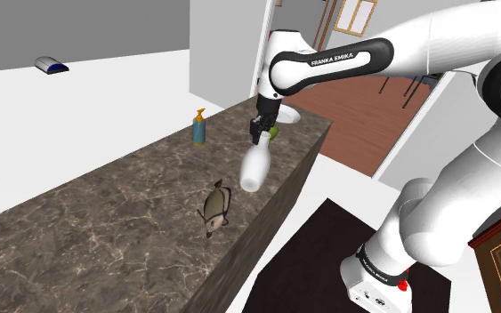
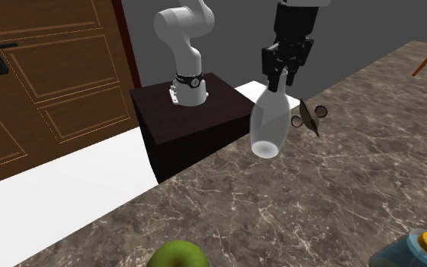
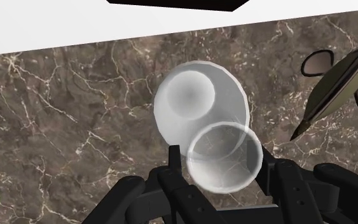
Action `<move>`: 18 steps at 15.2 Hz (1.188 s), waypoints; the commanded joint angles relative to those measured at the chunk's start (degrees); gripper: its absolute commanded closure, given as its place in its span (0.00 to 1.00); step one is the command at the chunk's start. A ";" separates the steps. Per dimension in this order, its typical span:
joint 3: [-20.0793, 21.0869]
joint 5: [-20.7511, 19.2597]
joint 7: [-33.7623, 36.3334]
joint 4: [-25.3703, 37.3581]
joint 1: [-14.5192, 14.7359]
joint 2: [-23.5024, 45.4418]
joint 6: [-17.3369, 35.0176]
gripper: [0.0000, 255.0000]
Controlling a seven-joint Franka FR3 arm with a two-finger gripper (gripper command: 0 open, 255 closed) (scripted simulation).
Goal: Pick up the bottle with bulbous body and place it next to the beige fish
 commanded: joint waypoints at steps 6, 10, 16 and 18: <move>-0.01 0.01 -0.01 0.01 0.00 0.03 0.06 0.00; -0.01 0.01 -0.02 0.01 0.00 0.03 0.07 0.00; 0.08 -0.28 0.21 5.45 -0.02 -1.82 -7.21 0.00; 0.08 -0.27 0.21 5.46 -0.02 -1.81 -7.21 0.00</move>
